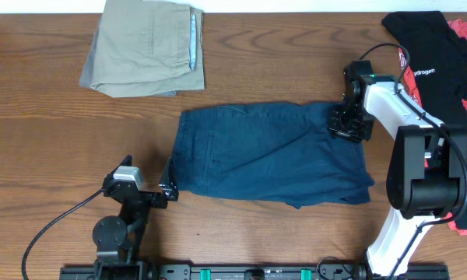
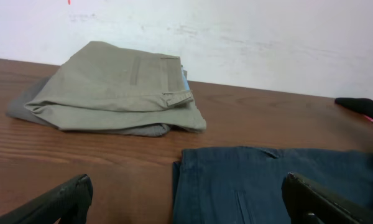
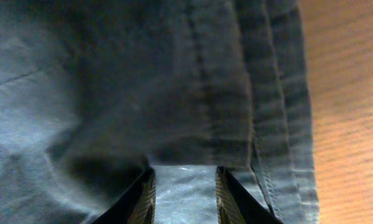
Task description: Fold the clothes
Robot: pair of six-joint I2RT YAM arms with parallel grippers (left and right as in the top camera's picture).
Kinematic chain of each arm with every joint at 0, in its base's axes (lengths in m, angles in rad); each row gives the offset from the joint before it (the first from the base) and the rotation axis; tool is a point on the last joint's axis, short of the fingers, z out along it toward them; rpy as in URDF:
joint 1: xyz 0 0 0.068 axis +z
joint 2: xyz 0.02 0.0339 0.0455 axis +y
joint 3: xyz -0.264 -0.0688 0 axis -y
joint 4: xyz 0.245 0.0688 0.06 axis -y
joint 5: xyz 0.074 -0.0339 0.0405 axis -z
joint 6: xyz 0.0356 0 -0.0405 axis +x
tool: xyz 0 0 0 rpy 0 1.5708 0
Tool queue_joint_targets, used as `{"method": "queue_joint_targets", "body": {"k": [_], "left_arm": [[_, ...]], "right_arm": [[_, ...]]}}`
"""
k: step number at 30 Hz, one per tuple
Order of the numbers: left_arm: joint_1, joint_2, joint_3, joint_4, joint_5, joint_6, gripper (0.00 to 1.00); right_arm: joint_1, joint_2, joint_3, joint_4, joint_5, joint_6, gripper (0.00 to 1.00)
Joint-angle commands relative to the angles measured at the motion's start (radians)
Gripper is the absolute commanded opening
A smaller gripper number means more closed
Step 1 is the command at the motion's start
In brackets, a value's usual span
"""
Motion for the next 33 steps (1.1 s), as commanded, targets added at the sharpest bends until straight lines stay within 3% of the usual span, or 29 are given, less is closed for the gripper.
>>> {"method": "queue_joint_targets", "body": {"k": [1, 10, 13, 16, 19, 23, 25, 33], "left_arm": [[0.003, -0.003, -0.026, -0.018, 0.013, 0.017, 0.98], [0.003, -0.003, -0.026, -0.018, 0.013, 0.017, 0.98], [0.003, -0.003, -0.026, -0.018, 0.013, 0.017, 0.98], [0.003, -0.003, -0.026, -0.018, 0.013, 0.017, 0.98], [0.003, -0.003, -0.026, -0.018, 0.013, 0.017, 0.98], [0.003, -0.003, -0.026, -0.018, 0.013, 0.017, 0.98], [0.003, -0.003, -0.026, -0.018, 0.013, 0.017, 0.98], [0.003, -0.003, -0.026, -0.018, 0.013, 0.017, 0.98]], "right_arm": [[-0.055, 0.003, -0.022, -0.028, 0.158, 0.068, 0.29], [-0.177, 0.001, 0.017, -0.176, 0.214, 0.124, 0.16], [-0.182, -0.011, 0.08, -0.262, 0.236, 0.134, 0.17], [-0.179, -0.038, 0.161, -0.342, 0.261, 0.153, 0.26], [-0.165, -0.076, 0.233, -0.378, 0.17, 0.131, 0.31], [-0.107, -0.124, 0.249, -0.315, -0.141, -0.094, 0.3], [-0.074, -0.124, 0.247, -0.301, -0.185, -0.14, 0.29], [0.078, -0.117, 0.066, -0.104, -0.15, -0.089, 0.27]]}}
